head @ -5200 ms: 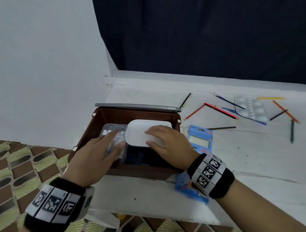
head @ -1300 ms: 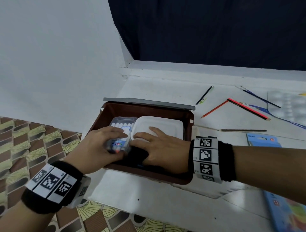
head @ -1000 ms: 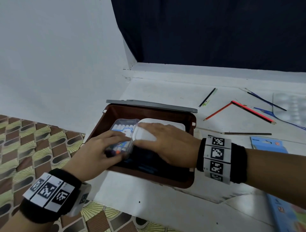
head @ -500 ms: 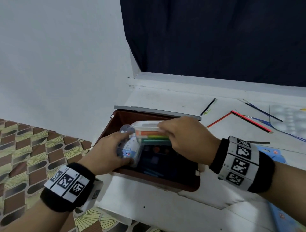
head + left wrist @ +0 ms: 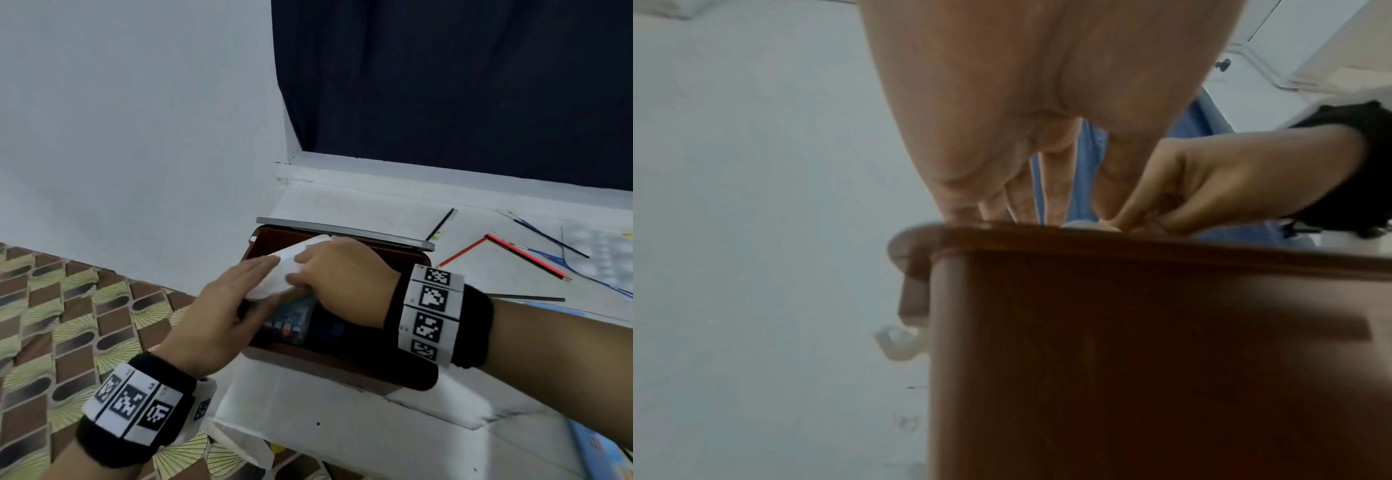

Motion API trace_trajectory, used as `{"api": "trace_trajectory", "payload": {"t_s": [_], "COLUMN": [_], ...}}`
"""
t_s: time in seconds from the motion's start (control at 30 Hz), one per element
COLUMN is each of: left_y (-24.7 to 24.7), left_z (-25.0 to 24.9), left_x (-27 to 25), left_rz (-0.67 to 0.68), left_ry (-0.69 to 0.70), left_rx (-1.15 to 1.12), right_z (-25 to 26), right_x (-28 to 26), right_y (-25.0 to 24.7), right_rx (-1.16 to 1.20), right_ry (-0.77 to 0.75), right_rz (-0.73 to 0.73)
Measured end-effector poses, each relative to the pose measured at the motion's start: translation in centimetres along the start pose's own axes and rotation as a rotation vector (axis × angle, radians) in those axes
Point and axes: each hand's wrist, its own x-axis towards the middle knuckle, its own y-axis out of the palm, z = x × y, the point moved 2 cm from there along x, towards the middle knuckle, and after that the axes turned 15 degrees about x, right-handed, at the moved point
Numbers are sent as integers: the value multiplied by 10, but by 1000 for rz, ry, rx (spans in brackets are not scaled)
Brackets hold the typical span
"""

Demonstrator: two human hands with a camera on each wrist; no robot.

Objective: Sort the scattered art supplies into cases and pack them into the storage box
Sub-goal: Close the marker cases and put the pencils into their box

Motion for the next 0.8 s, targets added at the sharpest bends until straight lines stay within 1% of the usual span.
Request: {"api": "trace_trajectory", "payload": {"t_s": [0.1, 0.17, 0.3, 0.37, 0.43, 0.5, 0.57, 0.63, 0.7, 0.8], "left_y": [11, 12, 7, 5, 1, -1, 0, 1, 4, 13], "left_z": [3, 6, 6, 7, 3, -6, -15, -21, -21, -18], "left_x": [2, 6, 8, 4, 1, 0, 1, 5, 10, 13], "left_rz": [125, 140, 167, 158, 149, 165, 151, 122, 105, 105], "left_ry": [42, 72, 123, 127, 82, 16, -35, -67, -54, 50], "left_rx": [147, 216, 348, 361, 335, 316, 336, 363, 359, 317], "right_z": [-8, -14, -22, -25, -30, -35, -37, -38, -40, -46], "right_x": [-6, -11, -30, -42, -53, -61, -65, -66, -65, -63], "right_y": [8, 9, -6, -10, -7, 3, 17, 31, 41, 45], "right_rx": [11, 19, 107, 136, 204, 256, 245, 202, 131, 70], "right_ry": [59, 90, 199, 213, 228, 242, 251, 276, 296, 326], "right_rz": [51, 38, -48, -47, 30, 152, 254, 323, 330, 323]}}
